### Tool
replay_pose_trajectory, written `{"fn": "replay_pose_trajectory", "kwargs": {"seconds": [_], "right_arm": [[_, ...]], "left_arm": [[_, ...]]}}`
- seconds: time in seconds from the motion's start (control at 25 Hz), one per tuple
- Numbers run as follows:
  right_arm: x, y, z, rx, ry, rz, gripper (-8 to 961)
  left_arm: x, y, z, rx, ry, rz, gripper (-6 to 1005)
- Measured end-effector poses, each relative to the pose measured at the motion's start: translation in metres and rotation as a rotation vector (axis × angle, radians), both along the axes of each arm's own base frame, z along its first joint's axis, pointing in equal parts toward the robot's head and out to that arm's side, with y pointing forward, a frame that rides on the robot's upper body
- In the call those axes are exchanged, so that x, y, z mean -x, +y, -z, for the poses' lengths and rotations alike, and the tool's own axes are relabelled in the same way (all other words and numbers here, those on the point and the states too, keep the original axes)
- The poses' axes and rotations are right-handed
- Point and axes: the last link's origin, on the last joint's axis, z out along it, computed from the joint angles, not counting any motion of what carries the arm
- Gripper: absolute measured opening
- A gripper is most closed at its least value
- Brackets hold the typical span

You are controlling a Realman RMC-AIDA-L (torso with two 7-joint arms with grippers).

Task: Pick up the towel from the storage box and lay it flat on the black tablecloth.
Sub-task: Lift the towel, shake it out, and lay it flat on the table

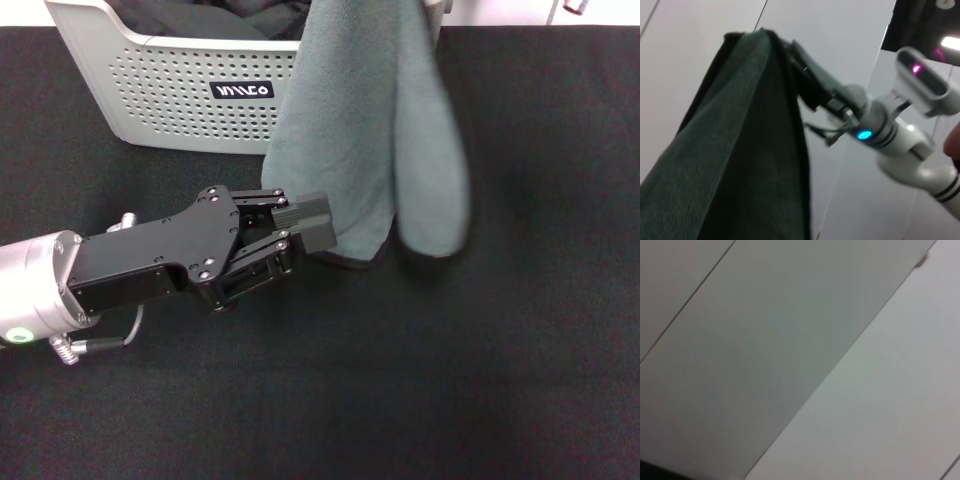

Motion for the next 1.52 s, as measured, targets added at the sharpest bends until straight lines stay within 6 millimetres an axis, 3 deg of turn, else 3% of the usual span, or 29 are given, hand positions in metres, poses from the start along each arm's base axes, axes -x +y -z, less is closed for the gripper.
{"fn": "replay_pose_trajectory", "kwargs": {"seconds": [0.28,0.84,1.04,1.32,1.52], "right_arm": [[0.023,-0.002,0.01,0.096,-0.116,0.061,7],[0.047,0.025,0.012,0.186,-0.16,0.186,7],[0.048,0.037,0.012,0.221,-0.17,0.223,7],[0.04,0.044,0.011,0.252,-0.201,0.244,7],[0.046,0.043,0.012,0.282,-0.197,0.211,7]], "left_arm": [[0.006,0.006,0.01,-0.034,0.045,-0.048,247],[0.039,0.007,0.034,-0.218,0.172,-0.193,284],[0.043,0.005,0.035,-0.227,0.175,-0.211,492],[0.044,0.003,0.031,-0.217,0.147,-0.233,526],[0.045,0.001,0.032,-0.21,0.14,-0.245,545]]}}
